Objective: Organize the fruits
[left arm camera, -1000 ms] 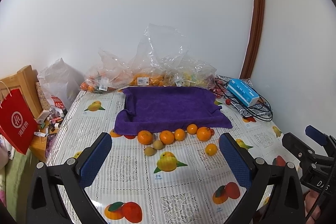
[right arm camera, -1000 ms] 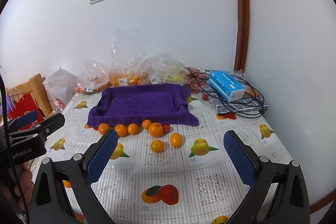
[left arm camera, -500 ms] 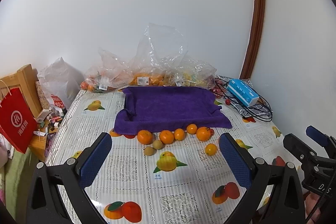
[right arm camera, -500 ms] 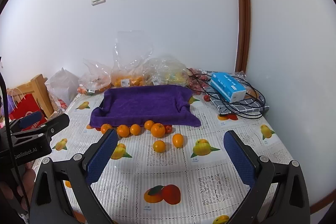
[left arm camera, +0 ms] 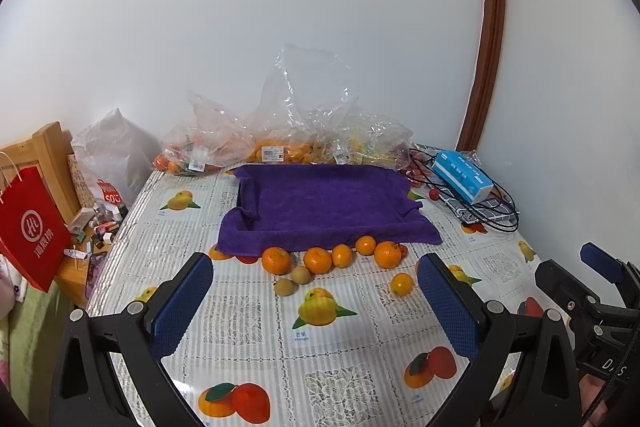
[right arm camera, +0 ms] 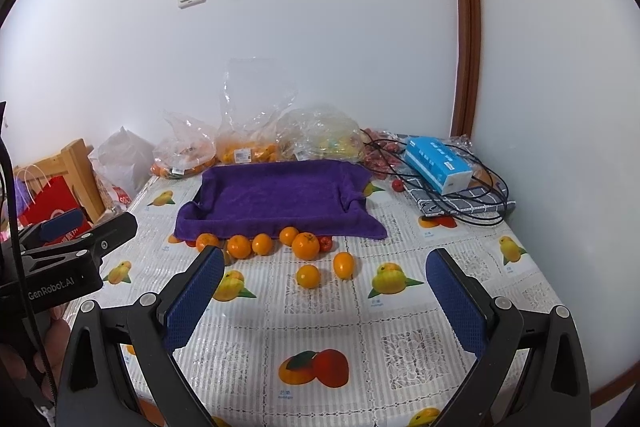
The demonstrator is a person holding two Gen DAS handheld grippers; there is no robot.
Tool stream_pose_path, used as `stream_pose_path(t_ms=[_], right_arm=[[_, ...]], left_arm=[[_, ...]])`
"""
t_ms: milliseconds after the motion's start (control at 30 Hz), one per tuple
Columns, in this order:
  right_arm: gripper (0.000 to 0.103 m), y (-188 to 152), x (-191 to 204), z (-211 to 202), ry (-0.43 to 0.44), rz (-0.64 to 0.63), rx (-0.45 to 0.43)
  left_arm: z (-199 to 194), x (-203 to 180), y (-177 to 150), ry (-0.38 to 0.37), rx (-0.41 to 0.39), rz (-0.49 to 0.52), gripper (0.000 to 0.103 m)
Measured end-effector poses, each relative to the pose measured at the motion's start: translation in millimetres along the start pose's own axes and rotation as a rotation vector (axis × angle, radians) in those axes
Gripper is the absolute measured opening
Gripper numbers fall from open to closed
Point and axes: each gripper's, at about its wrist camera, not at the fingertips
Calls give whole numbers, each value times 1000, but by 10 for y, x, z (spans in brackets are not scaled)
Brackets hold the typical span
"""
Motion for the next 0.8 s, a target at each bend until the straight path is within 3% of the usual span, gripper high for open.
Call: stream_pose_path(t_ms=[800], right_arm=[[101, -12, -8, 18, -6, 13, 6]], left_arm=[[13, 34, -26, -3, 1, -11, 103]])
Point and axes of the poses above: each gripper's, at about its wrist camera, not at the fingertips, and z roughly the way its jaws point, x to its left, y to its top, and after that the axes turned 3 degrees about y, right-handed
